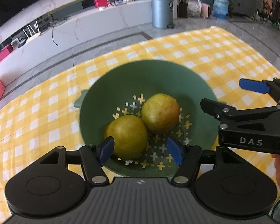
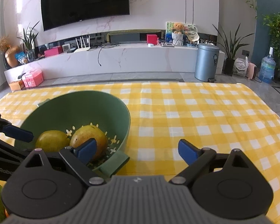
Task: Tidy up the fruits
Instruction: 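Lower the left gripper's yellow-green fruit into the colander and open it, then grasp an orange with the left gripper while the right gripper grasps another orange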
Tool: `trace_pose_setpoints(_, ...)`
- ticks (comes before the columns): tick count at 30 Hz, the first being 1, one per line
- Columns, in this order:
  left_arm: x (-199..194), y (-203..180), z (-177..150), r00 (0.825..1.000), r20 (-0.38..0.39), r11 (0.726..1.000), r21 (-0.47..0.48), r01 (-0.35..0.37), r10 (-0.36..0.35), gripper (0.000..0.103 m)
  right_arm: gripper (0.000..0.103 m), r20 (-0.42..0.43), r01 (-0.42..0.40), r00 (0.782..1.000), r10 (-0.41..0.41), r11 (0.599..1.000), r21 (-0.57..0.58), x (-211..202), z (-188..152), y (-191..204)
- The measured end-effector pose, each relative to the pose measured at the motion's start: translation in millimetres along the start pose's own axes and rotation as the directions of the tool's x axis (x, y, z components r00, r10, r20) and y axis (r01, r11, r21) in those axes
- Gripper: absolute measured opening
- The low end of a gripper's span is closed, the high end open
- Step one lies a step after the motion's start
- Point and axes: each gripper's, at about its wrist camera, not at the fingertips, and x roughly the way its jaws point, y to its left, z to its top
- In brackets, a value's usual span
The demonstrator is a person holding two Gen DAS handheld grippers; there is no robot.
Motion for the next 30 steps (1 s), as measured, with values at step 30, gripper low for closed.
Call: trace_pose_setpoints(30,-83,11,-95,0.978,0.187,0.987,-0.107,0.117,-0.095,0.077,0.099,0.038,-0.053,0.998,0.053,0.999,0.000,-100,-53,27)
